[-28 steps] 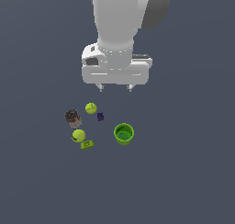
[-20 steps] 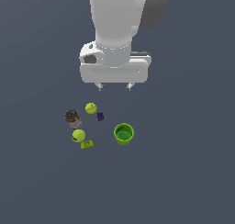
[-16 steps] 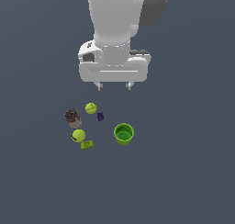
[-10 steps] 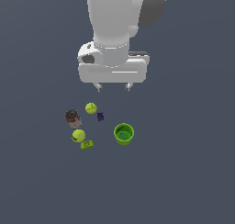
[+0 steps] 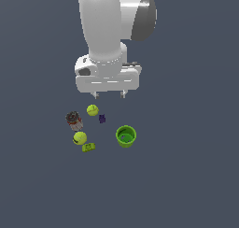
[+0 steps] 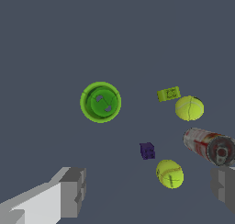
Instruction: Pick up a designated object from a clutter of objects.
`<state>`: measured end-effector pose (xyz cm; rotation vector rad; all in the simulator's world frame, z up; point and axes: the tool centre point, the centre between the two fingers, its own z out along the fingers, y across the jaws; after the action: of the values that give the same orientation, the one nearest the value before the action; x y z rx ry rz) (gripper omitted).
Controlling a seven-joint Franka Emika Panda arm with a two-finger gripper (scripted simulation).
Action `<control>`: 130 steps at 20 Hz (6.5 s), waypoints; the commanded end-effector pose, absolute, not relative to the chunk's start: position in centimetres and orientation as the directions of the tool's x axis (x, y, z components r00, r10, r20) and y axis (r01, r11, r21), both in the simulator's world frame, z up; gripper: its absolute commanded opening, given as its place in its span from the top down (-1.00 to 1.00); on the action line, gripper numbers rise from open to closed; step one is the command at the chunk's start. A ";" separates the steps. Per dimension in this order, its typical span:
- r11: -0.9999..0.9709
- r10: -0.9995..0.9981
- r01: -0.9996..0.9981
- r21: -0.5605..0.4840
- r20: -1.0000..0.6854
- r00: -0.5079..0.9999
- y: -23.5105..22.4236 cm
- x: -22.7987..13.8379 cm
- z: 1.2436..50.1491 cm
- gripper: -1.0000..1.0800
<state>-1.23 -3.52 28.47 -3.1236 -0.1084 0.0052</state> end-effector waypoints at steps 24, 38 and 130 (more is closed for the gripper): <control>-0.923 0.385 0.385 -0.009 0.006 0.923 -14.2 -10.3 12.2 -0.92; -0.891 0.454 0.454 0.000 0.000 0.891 -16.0 -13.8 9.2 -0.92; -0.890 0.456 0.456 0.003 0.001 0.890 6.9 -13.4 40.8 1.00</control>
<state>-13.42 6.33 39.92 -3.0570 -0.7390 -0.0040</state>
